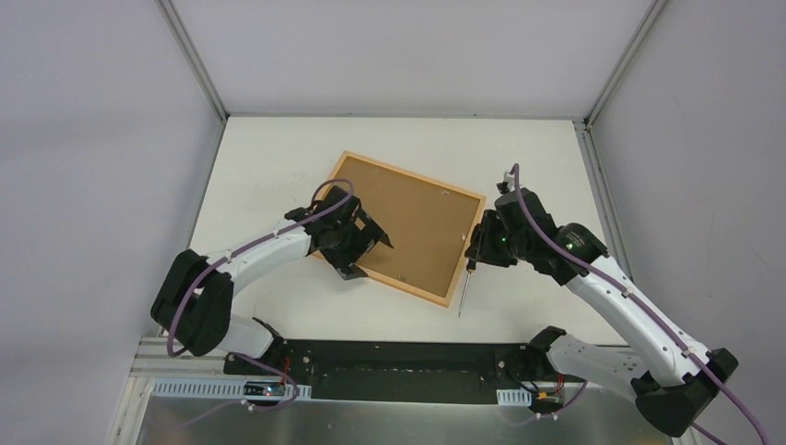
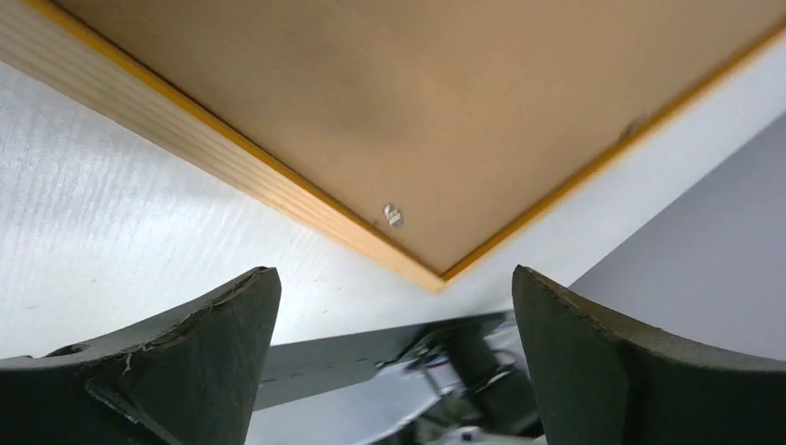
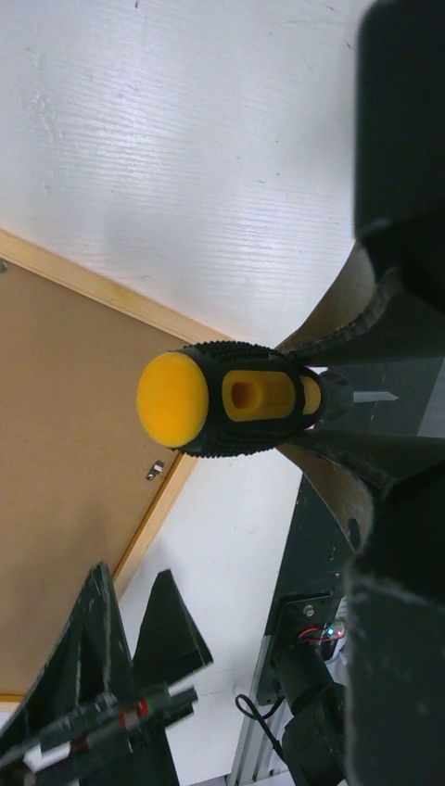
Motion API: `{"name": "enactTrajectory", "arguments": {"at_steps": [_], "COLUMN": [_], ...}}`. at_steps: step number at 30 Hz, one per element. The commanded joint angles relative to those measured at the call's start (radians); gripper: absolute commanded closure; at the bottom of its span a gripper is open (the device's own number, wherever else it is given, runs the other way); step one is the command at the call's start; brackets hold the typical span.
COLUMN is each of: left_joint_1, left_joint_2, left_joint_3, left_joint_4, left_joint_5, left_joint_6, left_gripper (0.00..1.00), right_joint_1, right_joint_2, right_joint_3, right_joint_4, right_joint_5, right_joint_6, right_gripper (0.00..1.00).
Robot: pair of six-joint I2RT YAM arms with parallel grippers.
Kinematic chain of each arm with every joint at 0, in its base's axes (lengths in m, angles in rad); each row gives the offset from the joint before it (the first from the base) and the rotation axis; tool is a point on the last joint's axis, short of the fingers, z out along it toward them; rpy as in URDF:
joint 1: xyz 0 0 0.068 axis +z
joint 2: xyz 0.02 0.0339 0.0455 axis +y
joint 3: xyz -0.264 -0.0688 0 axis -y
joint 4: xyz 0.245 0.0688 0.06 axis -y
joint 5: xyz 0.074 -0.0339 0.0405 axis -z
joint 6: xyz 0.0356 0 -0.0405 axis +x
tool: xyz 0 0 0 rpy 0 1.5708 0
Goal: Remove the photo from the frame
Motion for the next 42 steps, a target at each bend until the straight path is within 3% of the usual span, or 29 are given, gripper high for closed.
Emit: {"name": "enactTrajectory", "arguments": {"at_steps": [1, 6, 9, 14, 19, 26, 31, 34, 40, 42], "left_joint_1": [-0.013, 0.022, 0.146, 0.44, 0.555, 0.574, 0.573, 0.572, 0.502, 0.499], "left_joint_2": [-0.101, -0.14, -0.113, 0.023, 0.28, 0.585, 0.741, 0.775, 0.757, 0.742], "left_joint_3": [0.078, 0.213, 0.222, 0.29, 0.458, 0.752, 0.912, 0.913, 0.834, 0.802], "left_joint_4": [-0.15, -0.338, -0.339, -0.263, -0.229, -0.228, -0.226, -0.218, -0.177, -0.166], "left_joint_5": [-0.065, -0.271, -0.324, -0.218, -0.089, 0.116, 0.121, 0.064, -0.013, -0.047], "left_joint_6": [0.403, 0.844, 1.018, 1.15, 1.272, 1.314, 1.239, 1.199, 1.196, 1.164], "left_gripper": [0.01, 0.01, 0.01, 0.01, 0.02, 0.09, 0.25, 0.42, 0.49, 0.56], "right_joint_1": [0.001, 0.001, 0.002, 0.0, 0.001, -0.002, -0.006, -0.014, -0.018, -0.018], "right_joint_2": [-0.033, -0.05, -0.064, -0.051, -0.019, 0.052, 0.096, 0.134, 0.198, 0.209], "right_joint_3": [-0.028, -0.043, -0.067, -0.054, -0.026, 0.038, 0.078, 0.1, 0.129, 0.136], "right_joint_4": [0.036, 0.034, 0.053, 0.036, 0.011, -0.015, -0.031, -0.028, 0.008, 0.012], "right_joint_5": [-0.05, -0.117, -0.156, -0.216, -0.22, -0.207, -0.186, -0.184, -0.198, -0.199], "right_joint_6": [0.015, 0.031, 0.067, 0.085, 0.054, 0.028, 0.003, -0.002, 0.0, 0.002], "right_gripper": [1.0, 1.0, 1.0, 1.0, 1.0, 1.0, 1.0, 1.0, 1.0, 1.0]}}
